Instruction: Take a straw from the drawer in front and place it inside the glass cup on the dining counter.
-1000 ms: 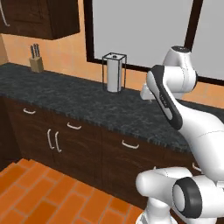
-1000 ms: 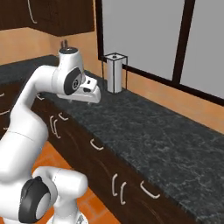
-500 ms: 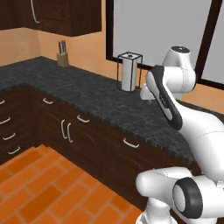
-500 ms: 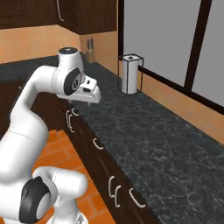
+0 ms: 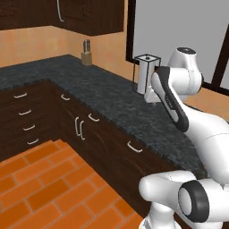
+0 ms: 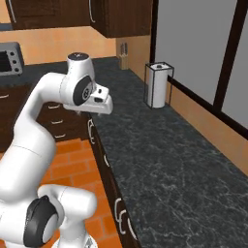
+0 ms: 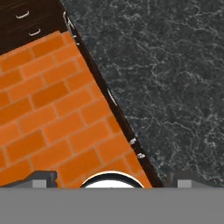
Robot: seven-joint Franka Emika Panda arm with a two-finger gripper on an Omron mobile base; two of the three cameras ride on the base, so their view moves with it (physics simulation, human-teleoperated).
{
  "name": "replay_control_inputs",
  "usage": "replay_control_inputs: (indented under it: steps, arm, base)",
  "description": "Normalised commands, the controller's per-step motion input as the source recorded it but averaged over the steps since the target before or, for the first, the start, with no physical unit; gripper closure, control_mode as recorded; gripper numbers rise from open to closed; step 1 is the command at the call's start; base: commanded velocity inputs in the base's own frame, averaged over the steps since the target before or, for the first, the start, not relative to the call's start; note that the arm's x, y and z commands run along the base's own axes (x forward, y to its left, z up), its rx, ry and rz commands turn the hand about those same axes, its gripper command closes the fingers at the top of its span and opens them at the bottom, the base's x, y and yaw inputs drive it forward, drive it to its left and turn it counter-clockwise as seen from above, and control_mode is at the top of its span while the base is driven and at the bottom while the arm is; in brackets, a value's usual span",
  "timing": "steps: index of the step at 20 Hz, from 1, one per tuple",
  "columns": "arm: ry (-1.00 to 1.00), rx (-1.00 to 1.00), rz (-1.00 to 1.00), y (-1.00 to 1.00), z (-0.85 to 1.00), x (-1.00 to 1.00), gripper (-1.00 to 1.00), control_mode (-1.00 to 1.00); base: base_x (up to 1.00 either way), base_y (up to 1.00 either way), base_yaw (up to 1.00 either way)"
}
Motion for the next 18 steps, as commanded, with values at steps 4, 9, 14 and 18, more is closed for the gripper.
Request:
replay_control_inputs:
  steps: [4, 9, 14, 18]
  arm:
    - [0.00, -0.05, 0.11, 0.48, -0.03, 0.00, -1.00, -1.00]
    - [-0.01, -0.23, 0.00, 0.97, -0.19, 0.04, -1.00, -1.00]
    - [0.01, -0.37, -0.01, 0.87, -0.62, 0.30, -1.00, -1.00]
    - [0.07, -0.41, -0.04, 0.67, -0.72, 0.40, -1.00, -1.00]
  base:
    - [0.00, 0.00, 0.00]
    - [0.00, 0.00, 0.00]
    - [0.00, 0.00, 0.00]
    - [0.00, 0.00, 0.00]
